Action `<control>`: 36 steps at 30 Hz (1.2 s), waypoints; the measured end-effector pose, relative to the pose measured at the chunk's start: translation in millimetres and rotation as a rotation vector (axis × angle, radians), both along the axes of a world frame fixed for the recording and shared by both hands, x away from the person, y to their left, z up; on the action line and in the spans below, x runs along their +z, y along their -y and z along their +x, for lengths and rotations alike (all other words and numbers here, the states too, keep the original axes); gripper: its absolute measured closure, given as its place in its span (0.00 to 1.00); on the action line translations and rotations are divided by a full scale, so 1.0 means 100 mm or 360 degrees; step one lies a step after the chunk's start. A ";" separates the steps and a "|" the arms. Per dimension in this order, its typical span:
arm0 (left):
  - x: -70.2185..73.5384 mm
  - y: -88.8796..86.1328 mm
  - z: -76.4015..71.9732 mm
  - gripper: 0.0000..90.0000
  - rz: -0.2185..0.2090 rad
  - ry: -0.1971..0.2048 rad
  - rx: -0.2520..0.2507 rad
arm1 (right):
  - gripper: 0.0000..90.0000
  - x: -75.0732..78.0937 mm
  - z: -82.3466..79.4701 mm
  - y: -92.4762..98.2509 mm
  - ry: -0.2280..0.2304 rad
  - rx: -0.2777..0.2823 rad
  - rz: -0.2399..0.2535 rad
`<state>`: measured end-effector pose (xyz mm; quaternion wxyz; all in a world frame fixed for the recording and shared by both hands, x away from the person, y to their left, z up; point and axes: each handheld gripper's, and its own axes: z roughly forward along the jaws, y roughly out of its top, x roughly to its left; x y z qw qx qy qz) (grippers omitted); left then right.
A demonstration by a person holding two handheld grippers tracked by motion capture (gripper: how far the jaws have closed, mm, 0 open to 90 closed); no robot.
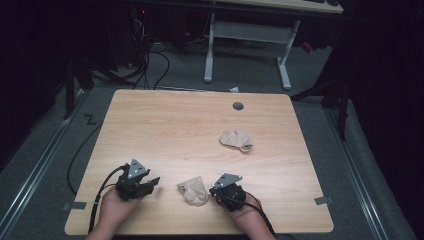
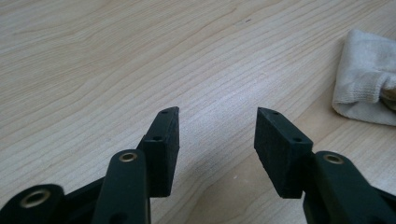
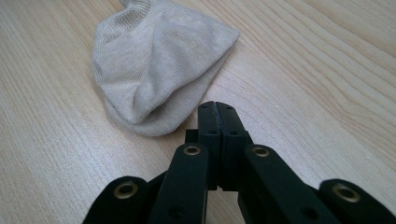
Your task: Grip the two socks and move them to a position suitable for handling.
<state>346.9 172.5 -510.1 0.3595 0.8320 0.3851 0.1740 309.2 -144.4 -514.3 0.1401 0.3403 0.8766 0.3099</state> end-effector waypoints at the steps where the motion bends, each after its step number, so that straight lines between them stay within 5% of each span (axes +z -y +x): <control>1: 0.00 0.00 0.00 0.56 0.0000 0.0001 0.0000 | 1.00 -0.01 0.00 -0.01 -0.0008 0.0008 0.0010; 5: 0.00 0.01 0.00 0.56 -0.0003 0.0007 0.0004 | 1.00 -0.02 -0.06 -0.13 -0.0048 0.0125 0.0038; 9: 0.00 0.00 0.00 0.56 0.0004 0.0004 0.0005 | 1.00 0.00 -0.23 -0.52 -0.0037 0.0376 0.0057; 11: 0.00 -0.01 -0.01 0.56 -0.0001 0.0005 0.0007 | 1.00 0.02 -0.26 -0.62 -0.0031 0.0415 0.0058; 19: 0.00 -0.07 -0.01 0.56 -0.0016 0.0001 0.0032 | 0.91 0.16 -0.24 -0.56 0.0055 0.0382 0.0168; 20: 0.00 -0.07 -0.01 0.56 -0.0013 -0.0002 0.0030 | 0.81 0.19 -0.21 -0.54 0.0083 0.0346 0.0201; 26: 0.00 -0.04 -0.03 0.56 0.0005 0.0007 0.0015 | 0.67 0.06 -0.13 -0.62 0.0076 0.0351 0.0068; 31: 0.01 -0.03 -0.04 0.56 -0.0012 0.0008 0.0006 | 0.97 0.03 -0.09 -0.62 0.0090 0.0314 0.0019; 36: 0.03 0.01 -0.07 0.56 -0.0004 0.0019 -0.0022 | 0.99 0.08 -0.09 -0.59 0.0105 0.0279 0.0061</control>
